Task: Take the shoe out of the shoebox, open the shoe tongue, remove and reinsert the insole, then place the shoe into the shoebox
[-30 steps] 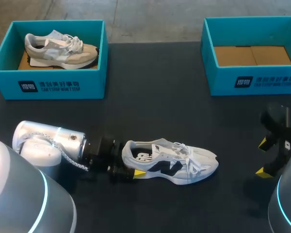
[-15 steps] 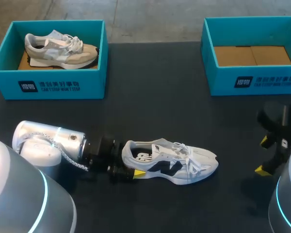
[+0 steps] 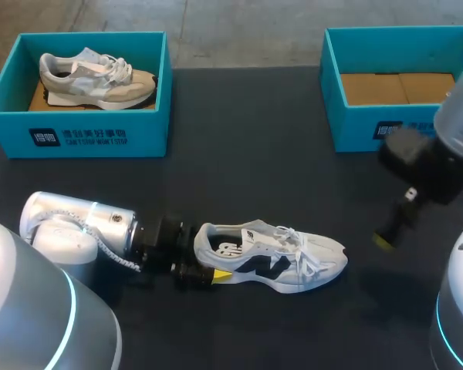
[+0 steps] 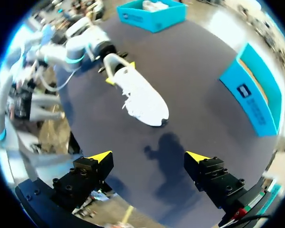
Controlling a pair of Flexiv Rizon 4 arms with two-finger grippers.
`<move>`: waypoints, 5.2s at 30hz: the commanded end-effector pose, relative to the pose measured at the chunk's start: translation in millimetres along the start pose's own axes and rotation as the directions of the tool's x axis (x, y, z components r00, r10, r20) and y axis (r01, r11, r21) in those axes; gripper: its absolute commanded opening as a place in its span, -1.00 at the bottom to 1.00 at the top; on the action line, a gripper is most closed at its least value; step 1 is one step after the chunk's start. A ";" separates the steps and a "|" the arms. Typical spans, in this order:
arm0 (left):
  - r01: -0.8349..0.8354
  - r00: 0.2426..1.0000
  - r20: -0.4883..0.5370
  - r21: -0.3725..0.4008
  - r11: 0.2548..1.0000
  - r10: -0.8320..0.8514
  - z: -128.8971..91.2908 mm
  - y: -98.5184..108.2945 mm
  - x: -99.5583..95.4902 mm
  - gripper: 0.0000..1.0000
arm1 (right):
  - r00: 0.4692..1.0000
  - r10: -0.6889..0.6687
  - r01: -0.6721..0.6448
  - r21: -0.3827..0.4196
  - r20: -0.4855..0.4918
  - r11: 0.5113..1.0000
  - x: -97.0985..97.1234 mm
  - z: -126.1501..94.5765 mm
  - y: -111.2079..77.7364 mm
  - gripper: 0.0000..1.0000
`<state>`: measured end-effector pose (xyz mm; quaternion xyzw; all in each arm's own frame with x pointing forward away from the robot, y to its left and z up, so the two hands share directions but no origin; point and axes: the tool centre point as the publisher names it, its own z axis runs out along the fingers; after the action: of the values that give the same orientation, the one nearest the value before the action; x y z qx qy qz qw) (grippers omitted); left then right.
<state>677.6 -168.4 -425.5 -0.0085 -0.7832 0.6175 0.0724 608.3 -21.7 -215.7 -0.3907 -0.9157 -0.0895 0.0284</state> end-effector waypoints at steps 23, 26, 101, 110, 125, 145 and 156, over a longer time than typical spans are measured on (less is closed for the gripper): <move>0.000 1.000 0.001 -0.002 1.000 0.000 3.0 2.5 1.3 -1.00 | 0.957 0.234 -0.265 0.195 0.169 0.944 59.0 16.4 76.8 1.00; 0.000 1.000 0.001 -0.002 1.000 0.000 3.0 2.5 1.3 -1.00 | 0.916 0.312 -0.371 0.241 0.250 0.897 75.2 25.0 88.3 1.00; 0.000 1.000 0.001 -0.002 1.000 0.000 3.0 2.5 1.3 -1.00 | 0.559 0.601 -0.780 0.117 0.572 0.614 110.3 149.6 179.2 1.00; 0.000 1.000 0.001 -0.002 1.000 0.000 3.0 2.5 1.3 -1.00 | 0.531 0.607 -0.802 0.120 0.591 0.585 104.1 160.0 169.4 1.00; 0.000 1.000 0.001 -0.002 1.000 0.000 3.0 2.5 1.3 -1.00 | 0.492 0.610 -0.825 0.109 0.622 0.554 81.3 156.5 148.4 1.00; 0.000 1.000 0.001 -0.002 1.000 0.000 3.0 2.5 1.3 -1.00 | 0.519 0.656 -0.826 0.127 0.548 0.548 61.7 129.6 128.0 1.00; 0.000 1.000 0.001 -0.002 1.000 0.000 3.0 2.5 1.3 -1.00 | 0.570 0.677 -0.809 0.176 0.465 0.560 63.4 135.3 131.6 0.80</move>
<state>677.4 -168.7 -425.2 -0.0087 -0.7831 0.6176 0.0726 660.9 142.8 -319.6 -0.7389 -0.6444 0.1920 -0.0432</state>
